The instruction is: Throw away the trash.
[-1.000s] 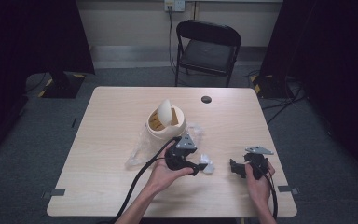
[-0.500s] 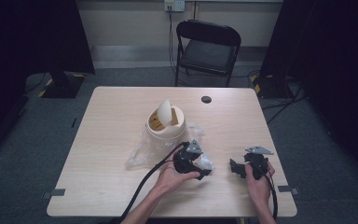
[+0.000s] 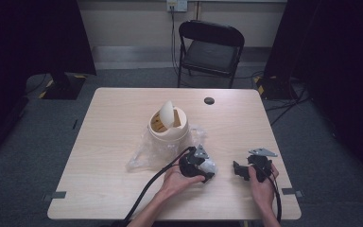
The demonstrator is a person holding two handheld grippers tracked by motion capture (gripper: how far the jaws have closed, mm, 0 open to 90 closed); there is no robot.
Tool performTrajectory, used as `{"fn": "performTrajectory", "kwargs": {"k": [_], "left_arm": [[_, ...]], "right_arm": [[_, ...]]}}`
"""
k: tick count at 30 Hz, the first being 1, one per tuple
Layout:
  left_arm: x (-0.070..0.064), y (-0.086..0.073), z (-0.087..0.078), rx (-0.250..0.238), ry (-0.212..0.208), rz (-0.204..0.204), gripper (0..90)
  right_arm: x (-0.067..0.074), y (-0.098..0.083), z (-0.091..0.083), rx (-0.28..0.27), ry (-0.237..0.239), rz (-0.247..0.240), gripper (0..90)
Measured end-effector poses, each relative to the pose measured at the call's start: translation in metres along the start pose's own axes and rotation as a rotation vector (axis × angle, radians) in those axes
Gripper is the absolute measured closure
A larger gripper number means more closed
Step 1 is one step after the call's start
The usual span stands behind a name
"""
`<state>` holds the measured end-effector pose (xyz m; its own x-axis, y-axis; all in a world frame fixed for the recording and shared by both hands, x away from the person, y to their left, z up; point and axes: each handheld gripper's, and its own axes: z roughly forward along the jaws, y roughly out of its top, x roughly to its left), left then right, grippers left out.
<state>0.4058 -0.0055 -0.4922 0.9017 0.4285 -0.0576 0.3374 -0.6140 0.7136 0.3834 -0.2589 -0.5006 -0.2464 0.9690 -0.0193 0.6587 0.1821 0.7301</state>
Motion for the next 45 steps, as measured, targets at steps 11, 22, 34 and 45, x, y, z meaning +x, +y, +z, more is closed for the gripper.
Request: {"fn": "performTrajectory", "kwargs": {"k": [11,22,34,45], "left_arm": [[0.0,0.002,-0.003,0.006,0.033,0.027,64.5],[-0.003,0.002,-0.009,0.001,-0.025,0.026,73.9],[-0.011,0.003,-0.035,-0.07,-0.073,0.026,74.0],[-0.012,0.004,-0.06,-0.113,-0.071,0.04,74.0]], "right_arm": [[0.0,0.0,0.0,0.0,0.0,0.0,9.0],[0.0,0.0,0.0,0.0,0.0,0.0,9.0],[0.0,0.0,0.0,0.0,0.0,0.0,8.9],[0.0,0.0,0.0,0.0,0.0,0.0,9.0]]}}
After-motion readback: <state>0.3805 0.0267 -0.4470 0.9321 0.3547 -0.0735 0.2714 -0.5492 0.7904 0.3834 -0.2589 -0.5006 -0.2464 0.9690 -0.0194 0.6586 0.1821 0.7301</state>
